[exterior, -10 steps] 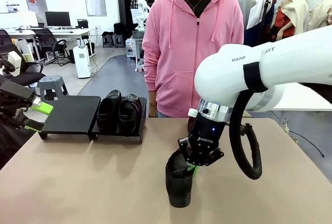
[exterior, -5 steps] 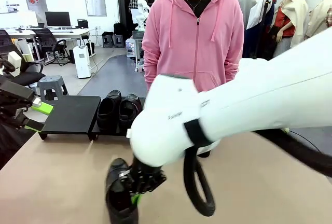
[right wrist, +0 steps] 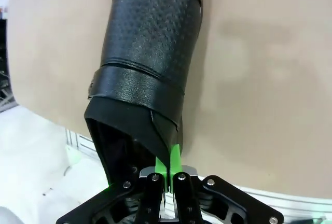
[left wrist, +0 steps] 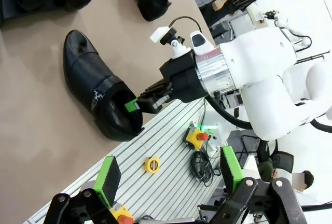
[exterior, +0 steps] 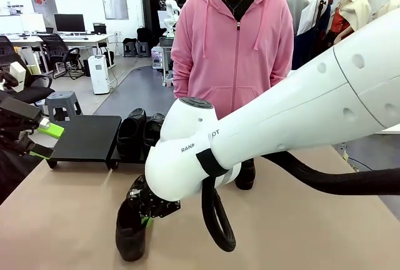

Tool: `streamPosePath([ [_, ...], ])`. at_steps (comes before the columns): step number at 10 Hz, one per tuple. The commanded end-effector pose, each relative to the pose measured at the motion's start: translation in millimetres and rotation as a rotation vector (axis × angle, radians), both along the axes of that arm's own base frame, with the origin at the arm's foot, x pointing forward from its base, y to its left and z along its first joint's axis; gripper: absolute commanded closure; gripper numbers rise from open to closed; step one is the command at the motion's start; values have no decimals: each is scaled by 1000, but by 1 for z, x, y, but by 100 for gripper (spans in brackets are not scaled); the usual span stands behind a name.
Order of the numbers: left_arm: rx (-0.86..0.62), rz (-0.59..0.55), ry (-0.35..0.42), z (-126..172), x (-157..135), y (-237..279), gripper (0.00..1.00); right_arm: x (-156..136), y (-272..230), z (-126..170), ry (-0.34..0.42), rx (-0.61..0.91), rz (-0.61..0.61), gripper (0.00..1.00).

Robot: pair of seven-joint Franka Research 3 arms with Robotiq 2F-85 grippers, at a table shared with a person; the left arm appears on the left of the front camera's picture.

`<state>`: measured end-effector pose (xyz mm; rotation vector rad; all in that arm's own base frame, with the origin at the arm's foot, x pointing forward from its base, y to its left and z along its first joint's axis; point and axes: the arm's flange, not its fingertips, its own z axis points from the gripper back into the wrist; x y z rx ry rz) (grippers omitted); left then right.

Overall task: Organize the shoes by placing them on the stand.
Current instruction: Pick up one Shoe and place it in the middle of the table.

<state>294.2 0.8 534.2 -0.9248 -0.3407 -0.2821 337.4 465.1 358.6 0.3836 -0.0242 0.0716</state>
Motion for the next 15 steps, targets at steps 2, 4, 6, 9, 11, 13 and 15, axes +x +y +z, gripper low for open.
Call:
streamPosePath([
  [2, -18, -2, 0, 2, 0, 1, 0, 1, 7, -3, 45, 45, -78, 100],
  [4, -18, -2, 0, 2, 0, 1, 0, 1, 5, -2, 50, 52, -74, 35],
  [6, -18, -2, 0, 2, 0, 1, 0, -1, -2, 1, 43, 65, -80, 0],
  [9, -18, -2, 0, 2, 0, 1, 0, -21, -69, 44, -10, 71, -52, 0],
  [11, -18, -2, 0, 2, 0, 1, 0, -31, -170, 88, -16, 124, 38, 0],
  [13, -18, -2, 0, 2, 0, 1, 0, -47, -278, 112, -4, 201, 82, 0],
  [15, -18, -2, 0, 2, 0, 1, 0, -73, -391, 114, 83, 392, 5, 0],
])
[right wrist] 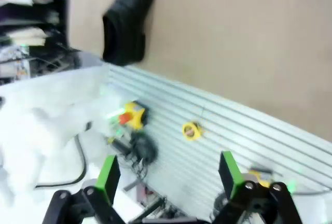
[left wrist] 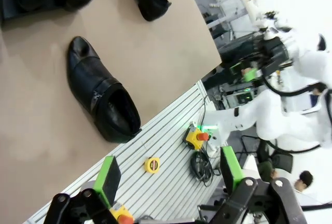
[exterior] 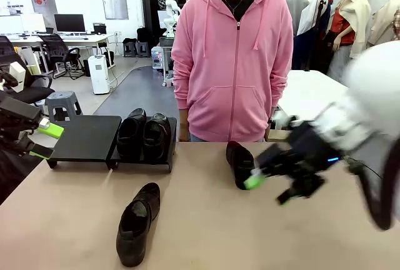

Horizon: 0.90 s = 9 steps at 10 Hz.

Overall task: Organize the shoes by placing them on the stand.
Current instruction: Pick up one Shoe and place it in the middle of the table.

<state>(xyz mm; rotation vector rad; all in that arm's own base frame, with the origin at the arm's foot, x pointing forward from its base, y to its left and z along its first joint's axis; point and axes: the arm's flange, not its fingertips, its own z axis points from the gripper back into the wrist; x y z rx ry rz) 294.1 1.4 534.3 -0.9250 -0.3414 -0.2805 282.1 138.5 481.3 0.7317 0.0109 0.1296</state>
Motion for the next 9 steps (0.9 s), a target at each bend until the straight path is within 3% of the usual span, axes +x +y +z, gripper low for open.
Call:
streamPosePath([
  [1, -18, -3, 0, 2, 0, 0, 0, -32, -113, -17, 62, 170, -84, 0],
  [2, -18, -3, 0, 2, 0, 0, 0, -49, -150, -29, -2, 312, -84, 0],
  [3, -18, -3, 0, 2, 0, 0, 0, -59, -167, -40, -20, 377, -112, 0],
  [6, -18, -3, 0, 2, 0, 0, 0, -71, -169, -58, -115, 359, -160, 0],
  [7, -18, -3, 0, 2, 0, 0, 0, -33, -218, 4, -46, 398, -147, 0],
  [9, -18, -3, 0, 2, 0, 0, 0, -33, -218, 4, -46, 398, -147, 0],
])
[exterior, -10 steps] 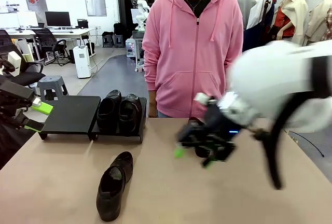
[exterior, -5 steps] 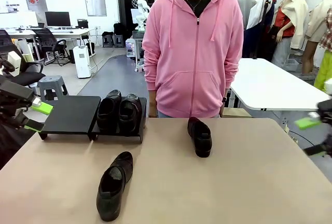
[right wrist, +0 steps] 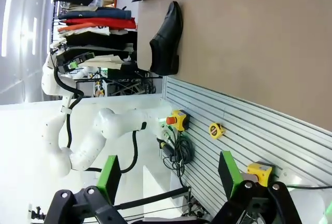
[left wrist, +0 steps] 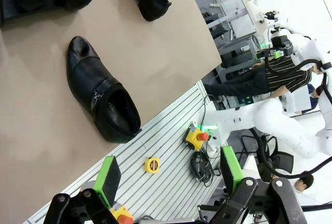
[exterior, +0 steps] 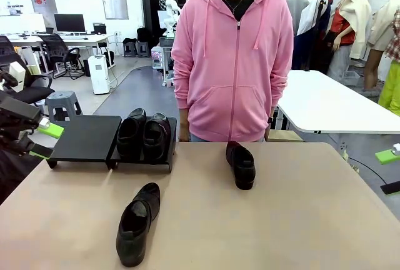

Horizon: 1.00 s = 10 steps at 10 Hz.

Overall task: Organize the shoes by placing them on the stand.
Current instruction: Pick up one Shoe and place it in the middle of the table, then place the Shoe from the middle of the table onto the Shoes Stand.

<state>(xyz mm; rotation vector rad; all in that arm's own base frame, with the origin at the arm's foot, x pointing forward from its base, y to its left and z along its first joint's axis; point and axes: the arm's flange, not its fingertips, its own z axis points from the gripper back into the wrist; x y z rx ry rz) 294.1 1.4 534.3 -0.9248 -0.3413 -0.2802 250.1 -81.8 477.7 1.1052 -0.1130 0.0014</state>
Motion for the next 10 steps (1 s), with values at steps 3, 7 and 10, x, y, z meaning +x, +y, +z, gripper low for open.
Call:
streamPosePath([
  [3, -18, -4, 0, 2, 0, 0, 0, -1, 2, 7, -5, 18, 4, 0],
  [7, -18, -4, 0, 2, 0, 0, 0, -1, 2, 7, -5, 18, 4, 0],
  [10, -18, -4, 0, 2, 0, 0, 0, -1, 2, 7, -5, 18, 4, 0],
])
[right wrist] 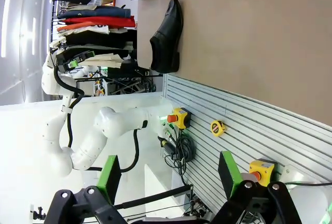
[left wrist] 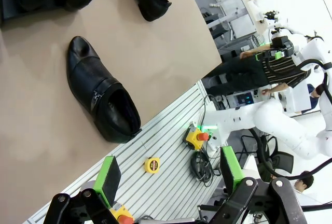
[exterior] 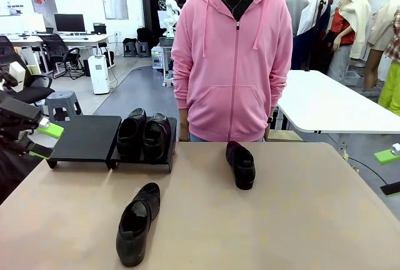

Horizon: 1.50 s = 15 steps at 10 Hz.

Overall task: Organize the shoes by placing them on the stand.
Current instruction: Place the Shoe from the middle of the table onto the Shoes Stand.

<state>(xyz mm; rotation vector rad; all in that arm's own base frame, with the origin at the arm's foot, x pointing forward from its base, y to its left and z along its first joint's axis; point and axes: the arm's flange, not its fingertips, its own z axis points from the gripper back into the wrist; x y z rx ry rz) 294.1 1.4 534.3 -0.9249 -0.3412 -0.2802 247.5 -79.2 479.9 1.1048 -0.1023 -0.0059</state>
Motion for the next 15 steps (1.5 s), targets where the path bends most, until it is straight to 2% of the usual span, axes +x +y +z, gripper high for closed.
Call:
streamPosePath([
  [1, -18, -4, 0, 2, 0, 0, 0, 2, -1, 5, -17, 19, 5, 0],
  [3, 0, 0, 0, 0, 0, 0, 0, 2, -1, 5, -17, 19, 5, 0],
  [4, 77, -45, 30, 29, -5, -48, 0, 2, -1, 5, -17, 19, 5, 0],
  [5, 259, -20, 114, 44, -4, -109, 0, 2, -1, 5, -17, 19, 5, 0],
  [7, 476, -102, 200, 42, 18, -210, 0, 2, -1, 5, -17, 19, 5, 0],
  [9, 672, 62, 385, 21, 35, -265, 0, 2, -1, 5, -17, 19, 5, 0],
  [10, 720, 204, 447, 19, 38, -272, 0, 2, -1, 5, -17, 19, 5, 0],
  [11, 742, 264, 399, 28, 37, -272, 0, 2, -1, 5, -17, 19, 5, 0],
  [12, 669, 100, 334, 2, 19, -284, 0, 2, -1, 5, -17, 19, 5, 0],
  [13, 669, 100, 334, 2, 19, -284, 0, 2, -1, 5, -17, 19, 5, 0],
  [14, 723, 195, 374, 4, 39, -280, 0, 2, -1, 5, -17, 19, 5, 0],
  [15, 788, 145, 305, -11, 40, -291, 0, 2, -1, 5, -17, 19, 5, 0],
])
